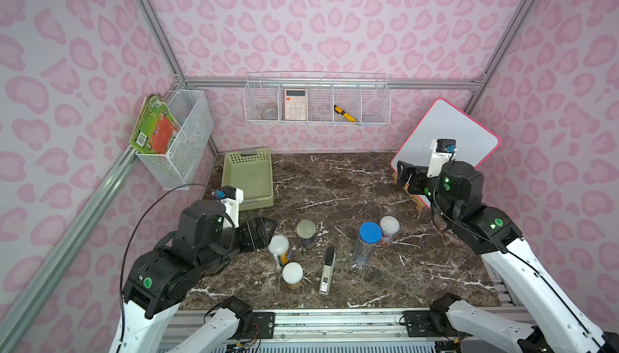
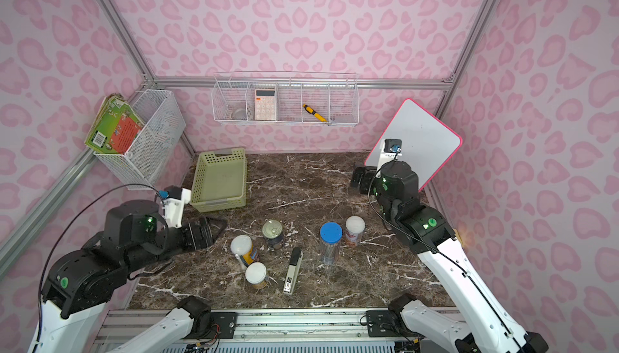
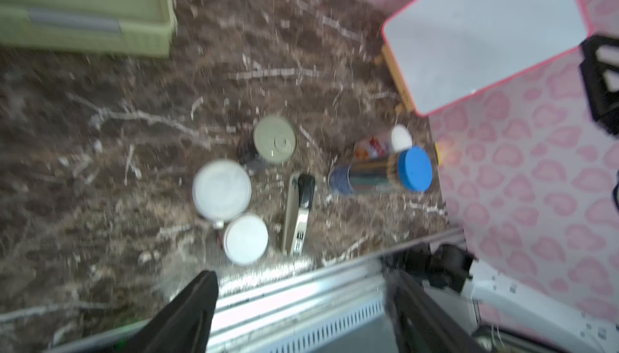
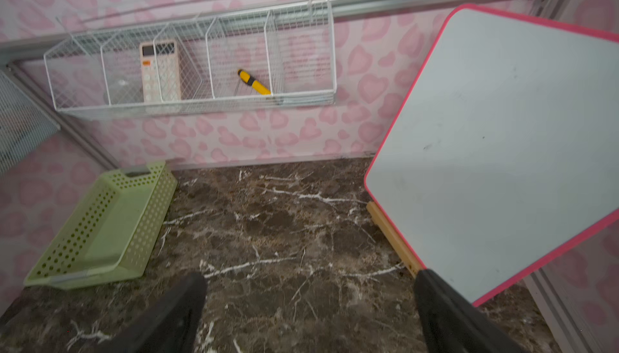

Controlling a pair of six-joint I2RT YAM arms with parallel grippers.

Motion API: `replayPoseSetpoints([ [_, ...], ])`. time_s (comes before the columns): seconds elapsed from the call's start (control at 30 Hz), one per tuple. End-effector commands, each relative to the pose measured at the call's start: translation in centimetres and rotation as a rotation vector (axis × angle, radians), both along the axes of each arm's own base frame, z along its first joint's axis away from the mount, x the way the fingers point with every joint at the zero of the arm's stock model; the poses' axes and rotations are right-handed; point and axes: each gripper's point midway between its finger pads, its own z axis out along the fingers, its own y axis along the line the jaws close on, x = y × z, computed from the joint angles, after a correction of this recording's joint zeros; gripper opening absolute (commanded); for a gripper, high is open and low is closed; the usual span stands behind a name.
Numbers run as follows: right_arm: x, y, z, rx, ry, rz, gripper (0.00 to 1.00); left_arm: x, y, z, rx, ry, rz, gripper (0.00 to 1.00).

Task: Put the canned food in the basket
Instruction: Pick up the distractor from the center of the board.

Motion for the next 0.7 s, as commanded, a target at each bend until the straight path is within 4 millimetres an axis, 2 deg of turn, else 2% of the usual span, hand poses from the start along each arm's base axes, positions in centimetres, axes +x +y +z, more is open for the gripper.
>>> replayPoseSetpoints([
  [0.0,-1.2,-1.1,-2.2,-0.069,0.123,-0.04,1.0,-0.4,-0.3,-0.7,0.24,0.049,-0.017,0.89],
  [0.07,-1.2,-0.7,-2.5,-0.074,0.143,-0.023,1.0,0.3,-3.6,-0.3,0.358,0.061,-0.12,0.93],
  [0.13,-1.1,-0.5,-2.7,-0.072,0.15,-0.019,1.0,0.6,-6.5,-1.6,0.384,0.121,-0.157,0.94],
  [0.23,-1.4,-0.3,-3.1,-0.059,0.152,0.0,1.0,1.1,-6.8,-4.8,0.415,0.149,-0.119,0.92],
  [0.27,-1.5,-0.2,-3.0,-0.054,0.148,0.01,1.0,1.2,-7.5,-5.7,0.39,0.147,-0.131,0.92],
  [0.3,-1.6,-0.1,-4.1,-0.065,0.168,0.018,1.0,1.3,-8.7,-6.7,0.344,0.154,-0.137,0.92],
  [0.37,-1.6,0.2,-4.8,-0.075,0.182,0.033,1.0,1.7,-9.9,-9.4,0.34,0.186,-0.117,0.92],
  [0.53,-1.3,1.9,-5.0,-0.066,0.186,0.108,1.0,2.4,-15.0,-13.3,0.307,0.275,-0.164,0.88],
  [0.67,-1.5,2.3,-5.3,-0.069,0.191,0.134,1.0,2.5,-15.6,-17.0,0.395,0.342,-0.169,0.87],
])
